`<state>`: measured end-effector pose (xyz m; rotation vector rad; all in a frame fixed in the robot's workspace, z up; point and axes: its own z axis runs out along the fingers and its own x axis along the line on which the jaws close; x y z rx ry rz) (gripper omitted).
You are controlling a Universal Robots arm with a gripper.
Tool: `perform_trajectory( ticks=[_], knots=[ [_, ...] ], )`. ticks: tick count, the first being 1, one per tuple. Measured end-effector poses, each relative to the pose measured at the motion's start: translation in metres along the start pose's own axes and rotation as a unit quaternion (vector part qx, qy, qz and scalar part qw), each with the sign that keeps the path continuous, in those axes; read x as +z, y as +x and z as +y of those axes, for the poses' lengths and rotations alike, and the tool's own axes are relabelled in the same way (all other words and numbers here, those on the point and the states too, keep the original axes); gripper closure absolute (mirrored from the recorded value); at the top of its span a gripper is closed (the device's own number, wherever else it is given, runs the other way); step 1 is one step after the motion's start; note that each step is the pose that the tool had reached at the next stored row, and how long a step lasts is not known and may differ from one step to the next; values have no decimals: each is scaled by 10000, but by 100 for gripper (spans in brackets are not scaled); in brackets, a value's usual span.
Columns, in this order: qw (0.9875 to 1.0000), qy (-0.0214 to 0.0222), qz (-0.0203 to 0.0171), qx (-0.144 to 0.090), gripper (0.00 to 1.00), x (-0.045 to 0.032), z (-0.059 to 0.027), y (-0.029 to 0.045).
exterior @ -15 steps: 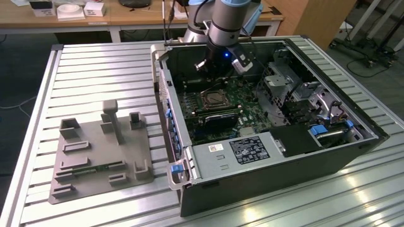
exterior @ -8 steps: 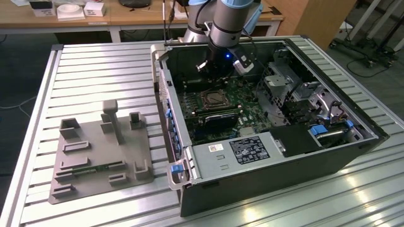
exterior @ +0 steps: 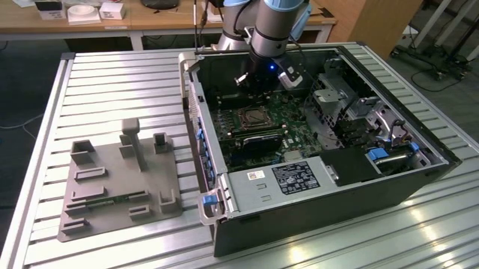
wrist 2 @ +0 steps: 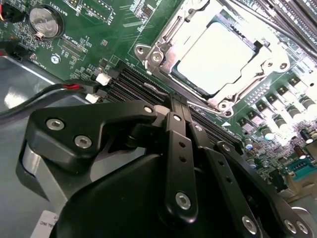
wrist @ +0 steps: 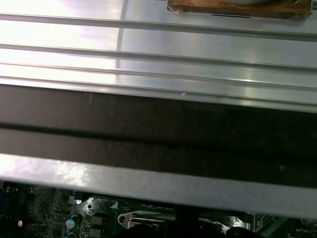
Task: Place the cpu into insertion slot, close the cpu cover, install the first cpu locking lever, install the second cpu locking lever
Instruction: 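Install the first cpu locking lever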
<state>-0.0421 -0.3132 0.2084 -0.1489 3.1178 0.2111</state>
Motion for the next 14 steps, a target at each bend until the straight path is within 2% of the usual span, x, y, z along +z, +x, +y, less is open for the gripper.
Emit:
perform_trajectory(
  ticks=[10,14],
  knots=[
    [10000,41,4,1,90,13,-8,-63],
    [10000,44,4,2,90,13,-9,-75]
  ],
)
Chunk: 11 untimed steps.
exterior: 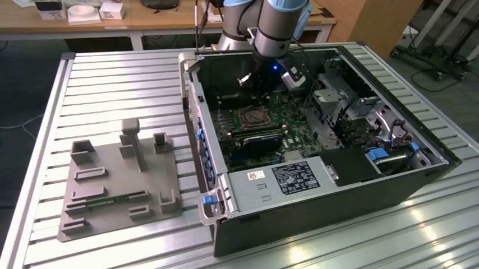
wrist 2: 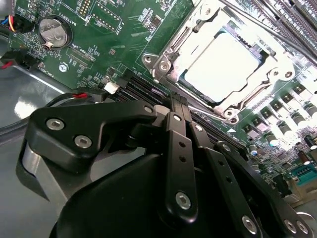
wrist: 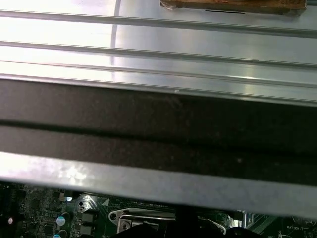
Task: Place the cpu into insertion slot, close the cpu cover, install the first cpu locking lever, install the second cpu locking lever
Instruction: 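Install the first cpu locking lever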
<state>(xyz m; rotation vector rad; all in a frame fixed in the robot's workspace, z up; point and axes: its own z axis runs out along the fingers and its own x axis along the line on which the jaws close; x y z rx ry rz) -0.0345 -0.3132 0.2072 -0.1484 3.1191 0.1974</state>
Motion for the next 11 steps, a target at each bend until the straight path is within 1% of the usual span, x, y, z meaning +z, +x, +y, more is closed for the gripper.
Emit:
perform_trajectory(
  ticks=[5,6,9,10,11],
  knots=[
    [10000,8,0,0,90,-3,11,-2],
    [10000,22,2,0,90,-4,15,-3],
    [9999,119,11,1,90,-3,22,-7],
    [9999,133,13,1,90,-3,23,-7],
    [9999,138,13,0,90,-3,24,-8]
  ],
)
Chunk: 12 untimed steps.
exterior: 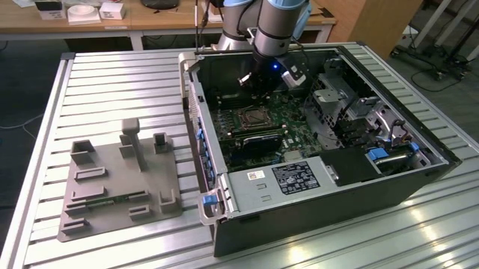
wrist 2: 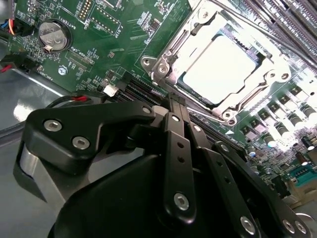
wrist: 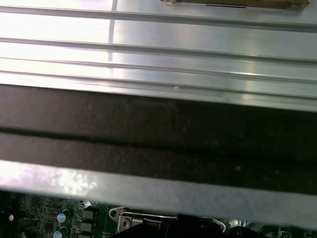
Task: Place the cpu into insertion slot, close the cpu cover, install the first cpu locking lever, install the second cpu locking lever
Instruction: 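Install the first cpu locking lever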
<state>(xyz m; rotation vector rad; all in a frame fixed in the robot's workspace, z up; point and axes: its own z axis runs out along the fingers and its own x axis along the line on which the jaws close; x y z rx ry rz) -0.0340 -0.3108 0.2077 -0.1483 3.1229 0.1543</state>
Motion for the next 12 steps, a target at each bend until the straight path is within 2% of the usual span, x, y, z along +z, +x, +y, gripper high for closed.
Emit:
perform_trajectory(
  ticks=[3,9,12],
  knots=[
    [10000,9,1,1,90,0,7,0],
    [10000,59,6,1,90,12,78,-7],
    [10000,58,5,0,90,25,93,-11]
  ],
)
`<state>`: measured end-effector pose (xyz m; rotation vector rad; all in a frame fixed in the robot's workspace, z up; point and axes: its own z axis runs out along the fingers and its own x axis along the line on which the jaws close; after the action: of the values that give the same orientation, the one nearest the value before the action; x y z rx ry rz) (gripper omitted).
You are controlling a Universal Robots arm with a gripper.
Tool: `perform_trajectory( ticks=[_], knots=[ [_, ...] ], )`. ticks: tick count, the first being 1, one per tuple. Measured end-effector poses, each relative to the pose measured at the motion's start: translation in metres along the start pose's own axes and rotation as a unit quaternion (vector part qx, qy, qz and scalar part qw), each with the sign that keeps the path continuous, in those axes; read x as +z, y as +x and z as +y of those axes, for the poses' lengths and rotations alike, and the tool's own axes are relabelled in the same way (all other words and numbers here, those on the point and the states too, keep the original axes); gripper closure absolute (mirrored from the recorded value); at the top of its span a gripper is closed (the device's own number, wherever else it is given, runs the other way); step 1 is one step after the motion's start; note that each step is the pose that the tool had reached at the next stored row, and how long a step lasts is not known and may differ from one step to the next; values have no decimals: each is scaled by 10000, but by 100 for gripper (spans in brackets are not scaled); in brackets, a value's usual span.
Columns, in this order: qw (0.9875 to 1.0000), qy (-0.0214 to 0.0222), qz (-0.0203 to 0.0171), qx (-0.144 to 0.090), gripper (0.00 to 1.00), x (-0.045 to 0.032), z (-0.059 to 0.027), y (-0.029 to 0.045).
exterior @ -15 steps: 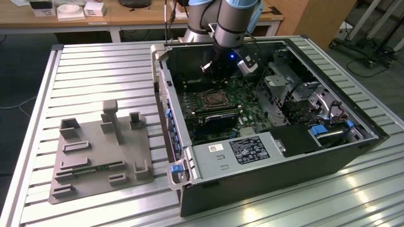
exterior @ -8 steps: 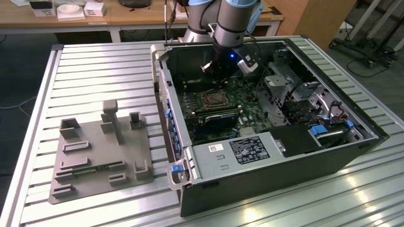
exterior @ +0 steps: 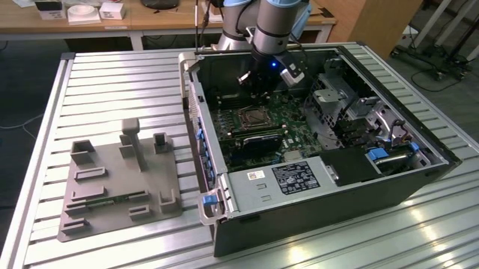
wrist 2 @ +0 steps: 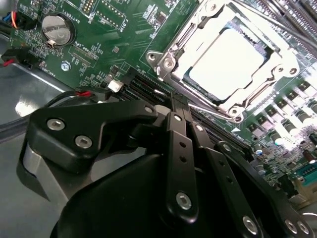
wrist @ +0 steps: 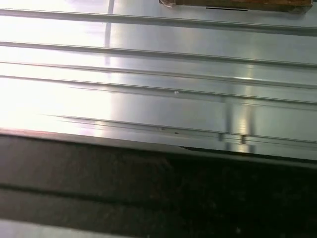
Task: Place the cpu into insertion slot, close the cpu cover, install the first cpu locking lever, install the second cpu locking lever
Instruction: 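Install the first cpu locking lever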
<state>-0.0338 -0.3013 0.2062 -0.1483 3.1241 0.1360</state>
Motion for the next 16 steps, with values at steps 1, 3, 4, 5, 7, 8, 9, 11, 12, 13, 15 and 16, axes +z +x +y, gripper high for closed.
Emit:
perform_trajectory(
  ticks=[1,3,4,5,7,8,9,11,12,13,15,16],
  knots=[
    [10000,1,1,0,90,1,0,0],
    [10000,10,2,0,90,5,0,0],
    [10000,18,2,0,90,7,0,0],
    [10000,27,3,0,90,9,-1,1],
    [10000,49,6,0,90,13,-1,1],
    [10000,59,6,0,90,15,-1,1],
    [10000,67,7,0,90,16,-1,1],
    [10000,80,9,0,90,19,-1,0],
    [10000,84,9,0,90,21,0,0],
    [10000,87,9,0,90,23,0,-1],
    [10000,93,10,0,90,28,-1,-2],
    [10000,97,10,0,90,31,-1,-3]
  ],
)
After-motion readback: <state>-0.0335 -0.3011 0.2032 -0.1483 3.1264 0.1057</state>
